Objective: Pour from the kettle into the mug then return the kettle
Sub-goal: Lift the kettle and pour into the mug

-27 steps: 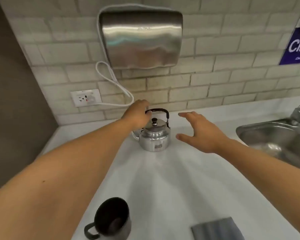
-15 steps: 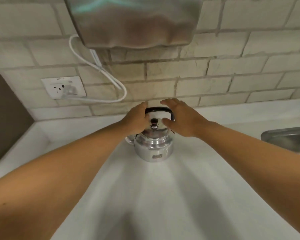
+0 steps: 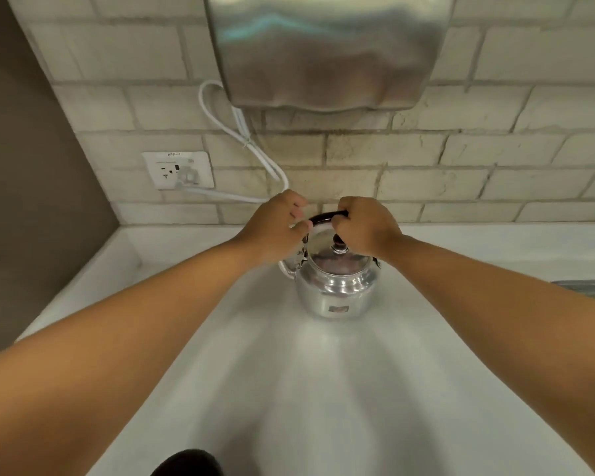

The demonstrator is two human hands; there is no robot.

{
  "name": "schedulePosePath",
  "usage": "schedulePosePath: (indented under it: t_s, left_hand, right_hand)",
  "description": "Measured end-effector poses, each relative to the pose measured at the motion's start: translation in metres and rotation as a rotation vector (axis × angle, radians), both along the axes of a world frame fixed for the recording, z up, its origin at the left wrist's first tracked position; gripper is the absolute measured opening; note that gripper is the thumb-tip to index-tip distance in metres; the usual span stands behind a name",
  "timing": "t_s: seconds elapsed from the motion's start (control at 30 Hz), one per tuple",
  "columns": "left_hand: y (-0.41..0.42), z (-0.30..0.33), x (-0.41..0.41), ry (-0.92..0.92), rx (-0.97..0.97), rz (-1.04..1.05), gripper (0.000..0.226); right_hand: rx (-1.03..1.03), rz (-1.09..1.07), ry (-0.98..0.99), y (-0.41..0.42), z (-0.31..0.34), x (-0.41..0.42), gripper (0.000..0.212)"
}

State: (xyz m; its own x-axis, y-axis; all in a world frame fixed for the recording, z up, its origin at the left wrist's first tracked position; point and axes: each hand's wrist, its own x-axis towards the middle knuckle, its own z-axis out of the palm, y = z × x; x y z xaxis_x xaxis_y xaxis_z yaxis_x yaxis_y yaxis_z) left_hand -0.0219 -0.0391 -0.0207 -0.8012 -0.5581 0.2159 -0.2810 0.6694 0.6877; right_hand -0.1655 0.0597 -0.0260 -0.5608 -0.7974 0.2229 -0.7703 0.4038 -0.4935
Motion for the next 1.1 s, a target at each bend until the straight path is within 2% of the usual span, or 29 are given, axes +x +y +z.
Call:
schedulePosePath:
  t_s: [0.2, 0.37, 0.63, 0.87, 0.97, 1.1]
  left_hand:
    - [0.028, 0.031, 0.078, 0.148, 0.096, 0.045, 0.030]
    - [0.050, 0.027, 0.157, 0.268, 0.180, 0.096, 0.018]
    - [0.080, -0.055, 0.257, 0.266, 0.351, 0.250, 0.032]
    - [0.110, -0.117, 0.286, 0.077, 0.443, 0.326, 0.050]
    - [0.118, -0.129, 0.286, 0.079, 0.452, 0.343, 0.055]
    - [0.119, -0.132, 0.283, 0.148, 0.573, 0.345, 0.049]
  right_hand:
    - [-0.124, -0.062, 0.074, 0.042, 0.068, 0.049, 0.022]
    - [-0.164, -0.109, 0.137, 0.084, 0.095, 0.104, 0.039]
    - [-0.219, -0.252, 0.172, 0.139, 0.073, 0.187, 0.059]
    - [-0.129, -0.313, 0.199, 0.164, 0.045, 0.228, 0.046]
    - [-0.095, -0.308, 0.235, 0.166, 0.036, 0.236, 0.044]
    - [-0.058, -0.284, 0.279, 0.164, 0.028, 0.243, 0.044]
